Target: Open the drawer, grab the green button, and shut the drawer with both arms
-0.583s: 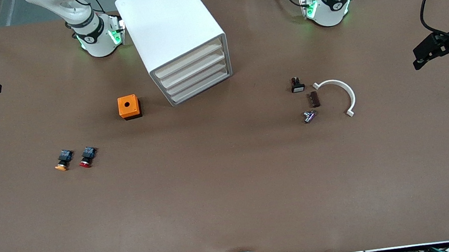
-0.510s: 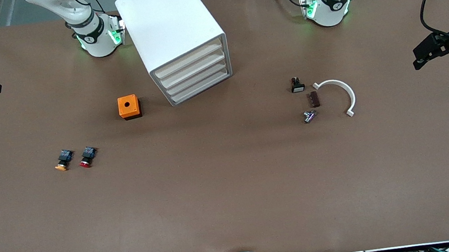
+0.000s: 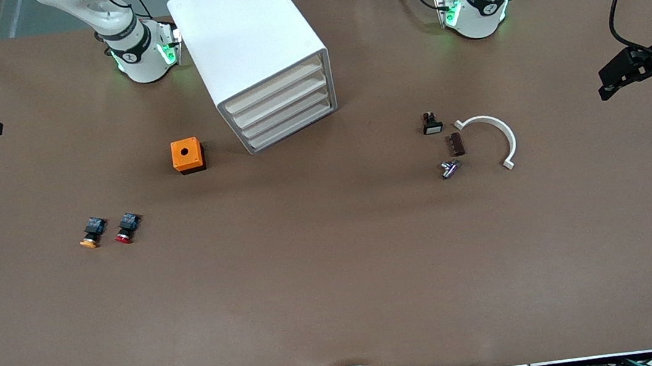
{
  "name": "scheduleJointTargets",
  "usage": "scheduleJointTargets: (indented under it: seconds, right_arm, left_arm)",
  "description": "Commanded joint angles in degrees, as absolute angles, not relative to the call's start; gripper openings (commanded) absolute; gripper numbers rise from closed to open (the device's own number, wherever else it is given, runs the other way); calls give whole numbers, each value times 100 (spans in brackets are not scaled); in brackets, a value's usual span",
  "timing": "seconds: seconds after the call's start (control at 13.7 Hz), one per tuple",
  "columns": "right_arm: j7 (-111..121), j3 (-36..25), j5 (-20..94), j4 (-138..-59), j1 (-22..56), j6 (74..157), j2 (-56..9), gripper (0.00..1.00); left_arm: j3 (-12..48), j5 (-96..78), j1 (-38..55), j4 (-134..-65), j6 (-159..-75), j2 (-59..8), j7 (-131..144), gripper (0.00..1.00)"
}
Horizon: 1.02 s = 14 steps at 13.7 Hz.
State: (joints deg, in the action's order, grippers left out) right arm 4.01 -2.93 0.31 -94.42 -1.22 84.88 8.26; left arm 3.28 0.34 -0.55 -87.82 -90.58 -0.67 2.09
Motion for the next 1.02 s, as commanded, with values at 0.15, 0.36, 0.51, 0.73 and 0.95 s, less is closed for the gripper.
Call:
scheduleJointTargets:
  seconds: [0.15, 0.36, 0.51, 0.73, 0.95]
  right_arm:
    - [457, -308, 70, -9501, -70, 8560, 888, 100]
    - [457, -308, 70, -9501, 0, 8587, 888, 100]
    - [457, -308, 70, -9501, 0, 8587, 888, 100]
    - [457, -308, 70, -9501, 0, 8596, 888, 100]
    - [588, -325, 70, -9510, -26, 8587, 888, 100]
  left_arm:
    - [299, 9, -62, -8736, -8930, -281, 211, 100]
    - [299, 9, -44, -8763, -8650, -518, 211, 100]
    - [316, -44, 26, -8737, -8587, -798, 246, 100]
    - [369, -70, 210, -8701, -8613, -1334, 526, 100]
    - [369, -552, 272, -8579, -8701, -1905, 668, 100]
